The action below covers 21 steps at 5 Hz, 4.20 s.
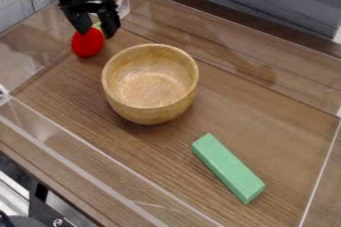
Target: Move the red object to the left side of the table
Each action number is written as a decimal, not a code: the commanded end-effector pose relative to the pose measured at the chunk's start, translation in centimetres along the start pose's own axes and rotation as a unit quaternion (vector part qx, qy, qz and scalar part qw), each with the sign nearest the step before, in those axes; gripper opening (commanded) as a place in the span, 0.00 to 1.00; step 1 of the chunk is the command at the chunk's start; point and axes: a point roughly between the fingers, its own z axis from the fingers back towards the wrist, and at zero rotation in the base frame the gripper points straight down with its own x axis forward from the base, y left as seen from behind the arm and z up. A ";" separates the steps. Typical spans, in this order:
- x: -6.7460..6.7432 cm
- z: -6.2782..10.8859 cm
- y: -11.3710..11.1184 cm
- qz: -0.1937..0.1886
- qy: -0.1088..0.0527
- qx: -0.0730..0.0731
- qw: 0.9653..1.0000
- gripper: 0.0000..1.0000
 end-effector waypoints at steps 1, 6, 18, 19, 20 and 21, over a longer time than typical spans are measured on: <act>1.8 0.5 -0.2 -0.023 -0.022 0.005 0.999 1.00; 3.0 1.0 -5.4 -0.063 -0.016 -0.013 0.998 1.00; 3.5 1.3 -11.4 -0.140 -0.003 -0.075 0.987 1.00; 3.2 2.2 -12.4 -0.153 -0.001 -0.074 0.985 1.00; 3.0 1.7 -12.2 -0.153 -0.002 -0.071 0.986 1.00; 2.8 1.0 -11.8 -0.152 0.003 -0.067 0.986 1.00</act>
